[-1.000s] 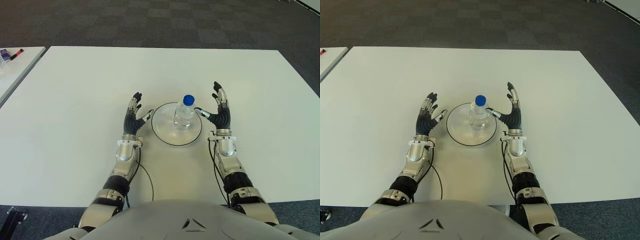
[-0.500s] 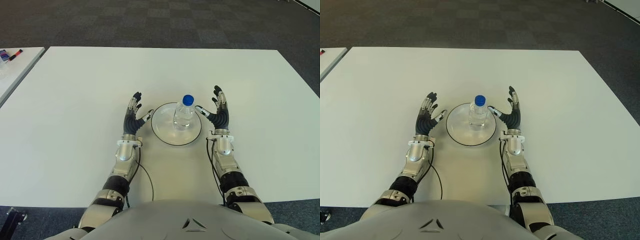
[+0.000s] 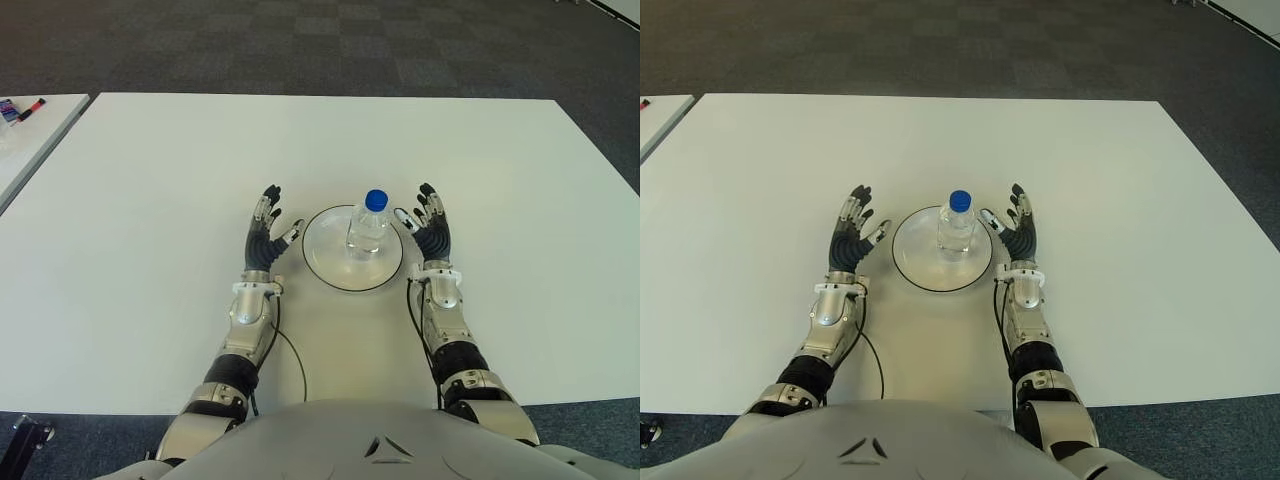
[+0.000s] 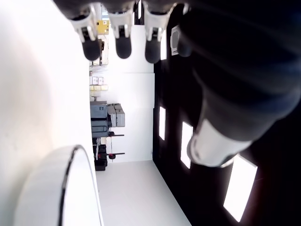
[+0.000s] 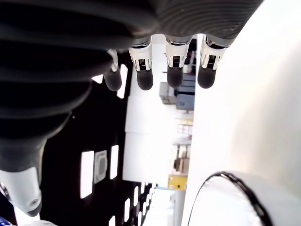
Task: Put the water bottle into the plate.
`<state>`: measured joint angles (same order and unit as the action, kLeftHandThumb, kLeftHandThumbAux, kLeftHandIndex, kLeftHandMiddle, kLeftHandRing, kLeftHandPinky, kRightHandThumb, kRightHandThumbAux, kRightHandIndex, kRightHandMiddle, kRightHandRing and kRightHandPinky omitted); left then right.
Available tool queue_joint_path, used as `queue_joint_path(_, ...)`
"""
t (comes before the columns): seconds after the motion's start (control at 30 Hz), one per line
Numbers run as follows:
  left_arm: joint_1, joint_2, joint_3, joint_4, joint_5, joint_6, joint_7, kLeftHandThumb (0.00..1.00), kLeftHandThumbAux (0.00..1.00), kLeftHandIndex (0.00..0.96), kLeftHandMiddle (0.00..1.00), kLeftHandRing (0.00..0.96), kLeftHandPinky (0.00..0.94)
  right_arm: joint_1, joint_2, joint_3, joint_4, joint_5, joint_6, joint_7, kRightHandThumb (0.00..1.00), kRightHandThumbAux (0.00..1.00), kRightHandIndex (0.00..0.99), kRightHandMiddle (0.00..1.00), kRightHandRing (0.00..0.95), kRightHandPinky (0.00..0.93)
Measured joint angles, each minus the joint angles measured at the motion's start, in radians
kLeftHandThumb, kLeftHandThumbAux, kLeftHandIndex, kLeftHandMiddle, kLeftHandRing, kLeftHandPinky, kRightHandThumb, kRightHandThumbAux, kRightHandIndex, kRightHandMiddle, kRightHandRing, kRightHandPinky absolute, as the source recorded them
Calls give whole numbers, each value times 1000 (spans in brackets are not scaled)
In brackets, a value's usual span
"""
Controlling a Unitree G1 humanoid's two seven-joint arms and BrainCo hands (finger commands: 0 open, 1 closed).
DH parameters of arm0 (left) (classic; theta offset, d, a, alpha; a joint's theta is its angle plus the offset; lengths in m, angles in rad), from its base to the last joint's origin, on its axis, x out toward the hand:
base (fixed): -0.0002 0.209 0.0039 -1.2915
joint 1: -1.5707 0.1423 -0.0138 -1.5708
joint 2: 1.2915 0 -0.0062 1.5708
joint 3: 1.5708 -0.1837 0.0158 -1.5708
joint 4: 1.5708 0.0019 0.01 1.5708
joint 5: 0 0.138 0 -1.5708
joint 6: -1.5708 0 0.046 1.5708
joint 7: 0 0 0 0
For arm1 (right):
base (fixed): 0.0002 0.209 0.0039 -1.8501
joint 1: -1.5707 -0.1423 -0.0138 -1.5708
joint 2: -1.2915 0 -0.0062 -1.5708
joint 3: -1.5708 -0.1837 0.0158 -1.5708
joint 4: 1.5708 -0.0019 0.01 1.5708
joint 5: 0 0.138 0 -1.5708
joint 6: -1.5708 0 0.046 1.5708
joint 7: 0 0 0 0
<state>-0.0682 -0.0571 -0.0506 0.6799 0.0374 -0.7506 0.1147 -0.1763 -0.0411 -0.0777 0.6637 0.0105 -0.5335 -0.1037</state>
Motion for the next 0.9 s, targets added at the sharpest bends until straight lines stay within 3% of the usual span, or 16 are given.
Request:
queue_joint_path(0.3,10,-1,1,-10,0,0,0,297,835,67,113,86,101,-14,32,-53,56,117,-7,128,82,615,36,68,48,60)
queue_joint_path(0.47,10,-1,3,-12,0,-1,-1,300,833,65,118,88,95,-33,43,-77,92,151,-29,173,80,633,83,123,107,148)
queue_joint_path(0.67,12,-1,6,-13,-3,-8,-5,305,837,66,126,97,111,-48,50,-96,124,152,-62,182,74,672,149,213,198,239)
queue_joint_path(0.9,13,-2,9,-15,-7,-12,-6,324,846,76,137,108,121,-63,47,-93,151,104,-75,120,77,780,215,305,273,251)
